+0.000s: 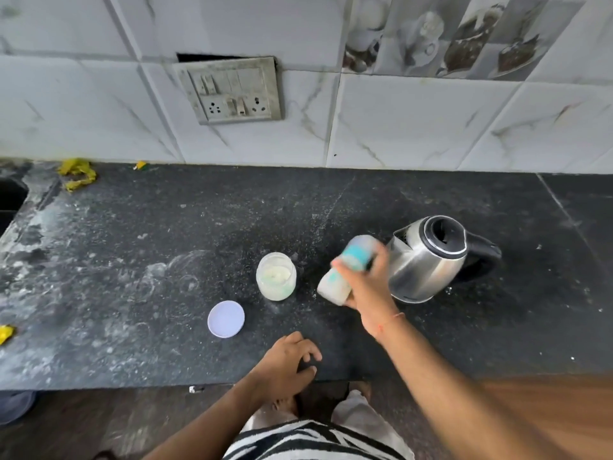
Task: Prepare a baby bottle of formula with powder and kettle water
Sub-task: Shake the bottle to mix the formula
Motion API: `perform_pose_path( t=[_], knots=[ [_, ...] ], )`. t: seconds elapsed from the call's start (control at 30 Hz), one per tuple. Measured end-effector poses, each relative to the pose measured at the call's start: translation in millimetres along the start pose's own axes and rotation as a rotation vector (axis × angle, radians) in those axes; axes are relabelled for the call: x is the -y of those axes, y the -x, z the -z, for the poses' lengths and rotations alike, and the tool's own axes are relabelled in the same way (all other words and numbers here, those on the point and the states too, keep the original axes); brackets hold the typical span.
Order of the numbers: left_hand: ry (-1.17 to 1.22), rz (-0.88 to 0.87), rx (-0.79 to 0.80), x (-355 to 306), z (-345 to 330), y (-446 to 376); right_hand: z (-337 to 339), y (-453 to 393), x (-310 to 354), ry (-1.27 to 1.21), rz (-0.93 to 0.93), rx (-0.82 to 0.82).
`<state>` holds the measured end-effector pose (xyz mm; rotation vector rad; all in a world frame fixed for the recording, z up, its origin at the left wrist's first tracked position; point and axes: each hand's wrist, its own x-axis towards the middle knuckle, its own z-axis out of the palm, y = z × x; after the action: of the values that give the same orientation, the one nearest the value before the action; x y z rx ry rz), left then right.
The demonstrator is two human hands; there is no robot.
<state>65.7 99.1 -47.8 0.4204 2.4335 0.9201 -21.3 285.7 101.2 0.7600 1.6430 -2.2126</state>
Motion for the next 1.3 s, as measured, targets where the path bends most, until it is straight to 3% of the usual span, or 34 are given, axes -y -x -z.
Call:
perform_pose_path(
  t=[0.07,0.13,0.2,0.3,0.33,0.4,0.43,0.57,0.63,0.73,0.83,0.93,1.13,1.23,1.3],
  knots=[
    [0.036,0.02,-0.018,1,-3,1,-4,8,-3,0.032,-0.187,0.102],
    [0.136,0.037,-0.017,3,0,2,-3,8,-6,0.117,-0.066,0.067],
    [0.274,0.079,-0.025,-2,5,0,2,2,-6,0.016,0.01,-0.003],
    [0.404,0.125,-0.02,-4,5,5,-7,10,-8,0.085,-0.21,0.145],
    [0.421,0.127,-0.022,-3,5,7,-5,10,-14,0.156,-0.205,0.175],
    [0.479,0.146,-0.034,-2,6,7,-2,9,-15,0.255,0.003,0.101],
    [0.519,0.149,-0.034,-2,6,5,1,5,-14,0.221,0.01,0.067],
    [0.88,0.333,-0.062,-20,19,9,1,12,-28,0.534,-0.02,0.281],
    [1.03,0.347,-0.051,-25,27,14,2,12,-29,0.456,0.011,0.162],
    [1.065,0.26,-0.059,-40,36,22,-1,5,-28,0.42,0.087,0.064],
    [0.936,0.213,-0.192,-56,41,21,-7,8,-32,0.463,0.126,0.033],
    [0.857,0.169,-0.279,-63,42,16,-5,11,-26,0.455,0.113,0.104],
    [1.356,0.097,-0.111,-57,54,21,18,15,-21,0.3,0.072,0.324],
    [1.443,0.098,0.04,-59,53,22,18,18,-28,0.216,0.07,0.418],
    [1.371,0.134,0.109,-57,52,24,17,18,-27,0.236,0.083,0.46]
  ],
)
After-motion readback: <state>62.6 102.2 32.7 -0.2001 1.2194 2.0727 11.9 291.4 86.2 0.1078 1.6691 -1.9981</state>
